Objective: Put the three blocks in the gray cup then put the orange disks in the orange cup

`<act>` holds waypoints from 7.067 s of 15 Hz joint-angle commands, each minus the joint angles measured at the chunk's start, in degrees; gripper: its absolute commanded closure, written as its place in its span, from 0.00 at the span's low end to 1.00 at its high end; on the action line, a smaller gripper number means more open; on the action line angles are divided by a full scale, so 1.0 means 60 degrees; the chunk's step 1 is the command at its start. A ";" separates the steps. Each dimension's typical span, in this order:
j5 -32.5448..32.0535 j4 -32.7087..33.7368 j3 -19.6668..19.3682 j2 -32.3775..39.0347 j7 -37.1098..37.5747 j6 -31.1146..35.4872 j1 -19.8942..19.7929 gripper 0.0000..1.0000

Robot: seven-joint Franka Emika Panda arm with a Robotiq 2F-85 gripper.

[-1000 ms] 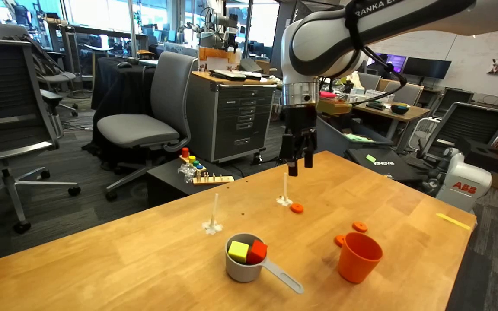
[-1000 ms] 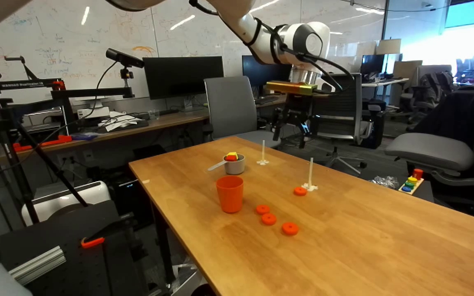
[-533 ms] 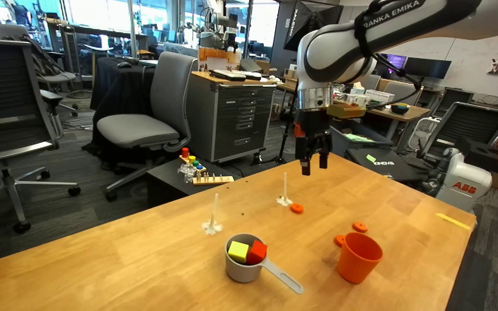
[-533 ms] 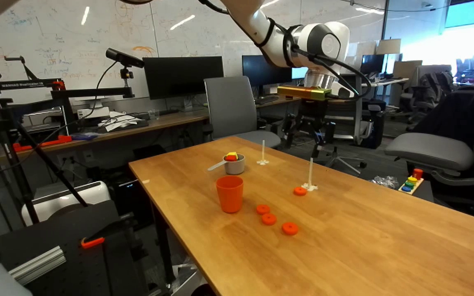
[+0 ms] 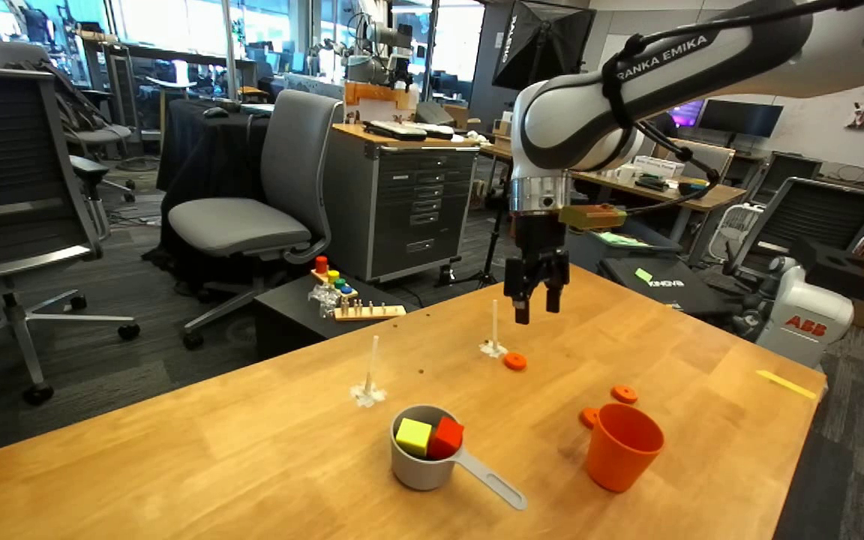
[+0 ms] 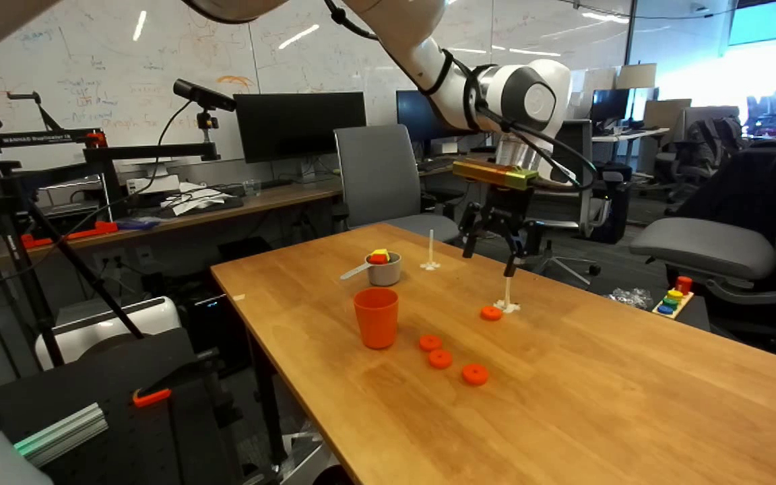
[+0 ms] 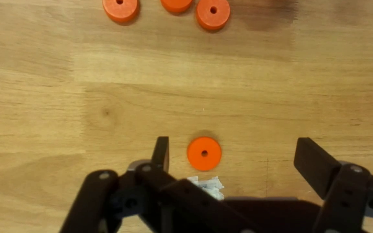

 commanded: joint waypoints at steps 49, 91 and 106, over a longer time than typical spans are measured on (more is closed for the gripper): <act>0.0646 0.3580 0.0377 0.2937 -0.0058 -0.1118 -0.0514 0.59; -0.0405 0.5684 -0.0073 0.4383 -0.0342 -0.1528 0.0486 0.57; -0.0282 0.5406 0.0519 0.3424 -0.0559 -0.1583 0.0803 0.82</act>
